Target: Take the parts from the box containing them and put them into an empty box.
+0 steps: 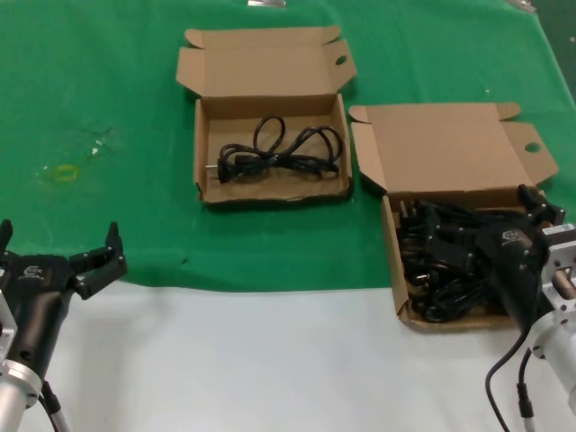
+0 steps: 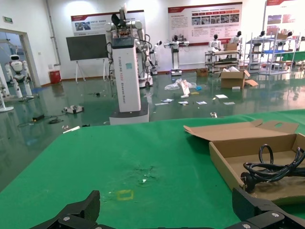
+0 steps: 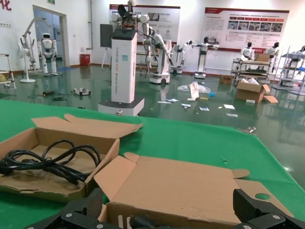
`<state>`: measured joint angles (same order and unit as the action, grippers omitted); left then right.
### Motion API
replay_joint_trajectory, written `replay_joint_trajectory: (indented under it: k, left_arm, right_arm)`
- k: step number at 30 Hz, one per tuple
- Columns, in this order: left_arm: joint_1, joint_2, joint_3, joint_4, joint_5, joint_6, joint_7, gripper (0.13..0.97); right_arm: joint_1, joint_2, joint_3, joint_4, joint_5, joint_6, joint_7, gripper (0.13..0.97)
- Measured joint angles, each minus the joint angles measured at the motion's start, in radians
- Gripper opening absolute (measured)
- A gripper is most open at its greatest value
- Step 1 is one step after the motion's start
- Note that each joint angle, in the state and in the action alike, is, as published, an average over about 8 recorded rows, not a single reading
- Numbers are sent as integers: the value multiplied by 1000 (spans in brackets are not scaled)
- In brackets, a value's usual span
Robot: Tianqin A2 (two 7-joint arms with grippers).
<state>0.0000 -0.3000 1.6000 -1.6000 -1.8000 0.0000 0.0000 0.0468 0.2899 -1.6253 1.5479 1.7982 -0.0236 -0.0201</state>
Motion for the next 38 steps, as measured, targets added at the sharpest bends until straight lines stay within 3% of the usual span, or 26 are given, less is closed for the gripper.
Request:
replay_joint_trajectory:
  k: [38]
  left_arm:
    - [0, 0, 0, 0, 0, 0, 0, 966]
  right_arm:
    - [0, 0, 0, 0, 0, 0, 0, 966]
